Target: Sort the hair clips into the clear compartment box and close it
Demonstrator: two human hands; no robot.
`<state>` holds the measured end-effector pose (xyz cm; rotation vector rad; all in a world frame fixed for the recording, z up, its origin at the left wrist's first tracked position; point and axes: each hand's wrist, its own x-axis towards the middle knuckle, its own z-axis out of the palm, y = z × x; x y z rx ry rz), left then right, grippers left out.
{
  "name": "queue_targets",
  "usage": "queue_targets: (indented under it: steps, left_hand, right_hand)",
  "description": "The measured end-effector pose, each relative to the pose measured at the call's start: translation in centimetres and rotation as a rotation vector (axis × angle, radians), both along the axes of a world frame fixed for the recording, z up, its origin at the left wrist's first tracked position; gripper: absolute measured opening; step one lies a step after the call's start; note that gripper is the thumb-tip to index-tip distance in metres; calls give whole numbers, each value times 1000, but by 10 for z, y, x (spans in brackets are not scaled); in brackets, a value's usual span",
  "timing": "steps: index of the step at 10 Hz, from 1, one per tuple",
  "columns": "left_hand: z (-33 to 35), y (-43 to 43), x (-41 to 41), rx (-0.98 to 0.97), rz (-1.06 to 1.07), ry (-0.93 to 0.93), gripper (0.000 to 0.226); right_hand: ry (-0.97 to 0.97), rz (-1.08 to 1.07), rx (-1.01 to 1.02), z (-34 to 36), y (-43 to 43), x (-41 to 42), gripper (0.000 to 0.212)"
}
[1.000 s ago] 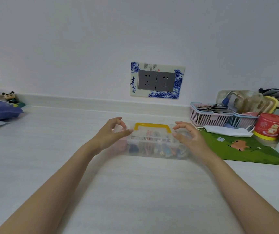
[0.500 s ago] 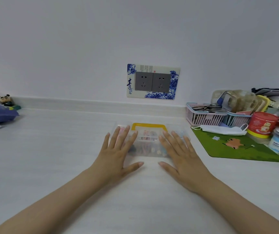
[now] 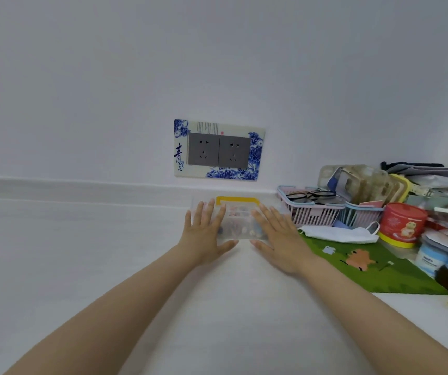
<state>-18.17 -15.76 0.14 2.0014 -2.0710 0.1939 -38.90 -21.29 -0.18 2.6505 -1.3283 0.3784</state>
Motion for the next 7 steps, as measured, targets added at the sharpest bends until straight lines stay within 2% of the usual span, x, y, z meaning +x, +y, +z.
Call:
queue_targets:
  steps: [4,6,7]
  left_hand:
    - [-6,-73,6,-16,22,-67,101]
    - [-8,-73,8,-52,20,-64,98]
    - [-8,-63,8,-73,12,-93,92]
  right_hand:
    - [-26,-4,-29,-12,-74,10,82]
    - [-54,6,-20,-14,-75,11,79]
    - [-58,21,4,-2,-67,8,70]
